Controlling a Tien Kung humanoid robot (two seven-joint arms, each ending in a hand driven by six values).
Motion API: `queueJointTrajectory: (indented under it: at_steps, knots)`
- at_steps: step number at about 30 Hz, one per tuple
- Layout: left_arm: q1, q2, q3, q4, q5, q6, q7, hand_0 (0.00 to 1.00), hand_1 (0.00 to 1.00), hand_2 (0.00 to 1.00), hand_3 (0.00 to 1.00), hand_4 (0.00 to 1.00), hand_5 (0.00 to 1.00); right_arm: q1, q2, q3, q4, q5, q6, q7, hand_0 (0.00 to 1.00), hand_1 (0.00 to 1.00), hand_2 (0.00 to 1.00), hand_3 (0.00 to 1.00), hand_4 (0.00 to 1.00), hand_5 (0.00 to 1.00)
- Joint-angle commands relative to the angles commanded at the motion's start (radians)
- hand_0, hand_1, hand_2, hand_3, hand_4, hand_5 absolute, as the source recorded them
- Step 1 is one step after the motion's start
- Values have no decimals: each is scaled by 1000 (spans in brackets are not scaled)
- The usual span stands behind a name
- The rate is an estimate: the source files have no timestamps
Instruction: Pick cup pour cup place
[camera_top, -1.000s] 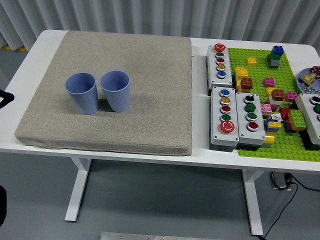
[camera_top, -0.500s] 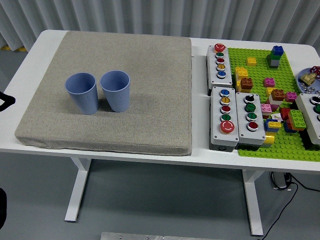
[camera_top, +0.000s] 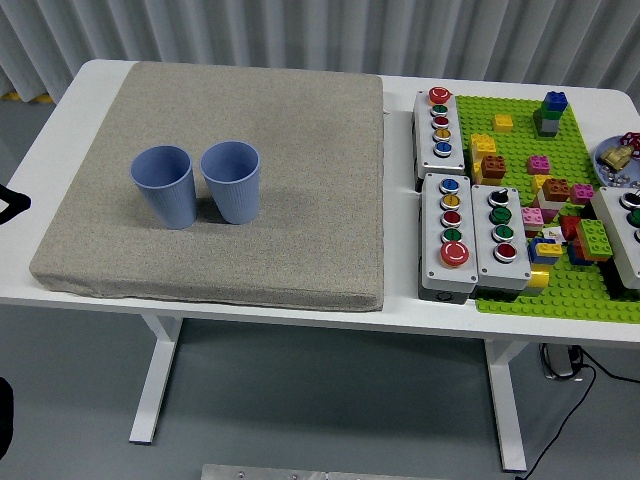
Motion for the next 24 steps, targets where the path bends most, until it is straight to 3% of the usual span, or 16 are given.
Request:
queueJointTrajectory:
  at_steps: [24]
  knots:
    - [0,-4,0,0,1,-2,3,823,833,931,935,788,998,2,0,17,0,-16,-3,-1,737,697,742,600,138,215]
